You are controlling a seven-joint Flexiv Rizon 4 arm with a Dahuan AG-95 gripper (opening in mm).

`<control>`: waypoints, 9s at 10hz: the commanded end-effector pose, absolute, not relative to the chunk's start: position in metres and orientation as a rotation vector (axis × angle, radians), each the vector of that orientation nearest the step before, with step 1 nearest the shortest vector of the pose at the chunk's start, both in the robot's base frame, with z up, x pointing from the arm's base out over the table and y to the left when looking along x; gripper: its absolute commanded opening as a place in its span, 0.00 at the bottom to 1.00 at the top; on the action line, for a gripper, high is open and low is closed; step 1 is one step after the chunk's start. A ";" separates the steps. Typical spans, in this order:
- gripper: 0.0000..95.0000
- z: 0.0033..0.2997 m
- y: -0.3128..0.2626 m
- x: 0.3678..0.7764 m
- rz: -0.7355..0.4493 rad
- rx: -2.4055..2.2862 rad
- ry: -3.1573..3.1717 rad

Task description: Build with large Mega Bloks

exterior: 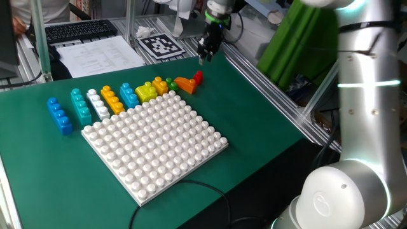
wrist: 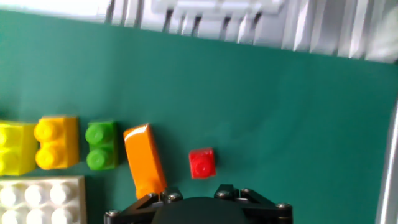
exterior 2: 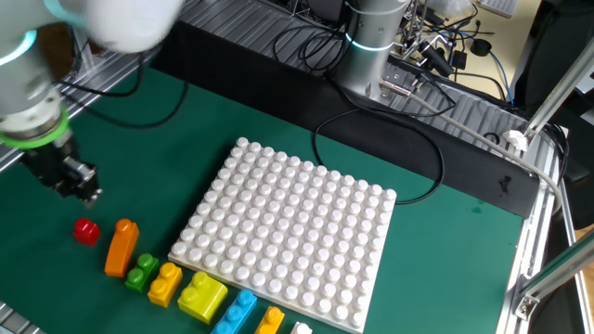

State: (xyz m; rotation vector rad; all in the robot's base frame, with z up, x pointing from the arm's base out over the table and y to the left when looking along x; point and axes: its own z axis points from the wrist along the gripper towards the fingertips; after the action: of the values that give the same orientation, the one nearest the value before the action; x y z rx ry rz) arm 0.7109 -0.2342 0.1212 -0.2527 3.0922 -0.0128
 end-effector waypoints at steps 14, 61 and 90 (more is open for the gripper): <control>0.40 0.102 -0.230 0.724 -0.011 -0.316 3.077; 0.00 0.101 -0.117 0.623 -0.003 0.169 3.197; 0.20 0.043 -0.077 0.631 0.021 -0.132 3.164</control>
State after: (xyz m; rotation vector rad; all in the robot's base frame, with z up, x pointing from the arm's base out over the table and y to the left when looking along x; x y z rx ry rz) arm 0.6298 -0.0770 0.0448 -0.1321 3.1654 0.0224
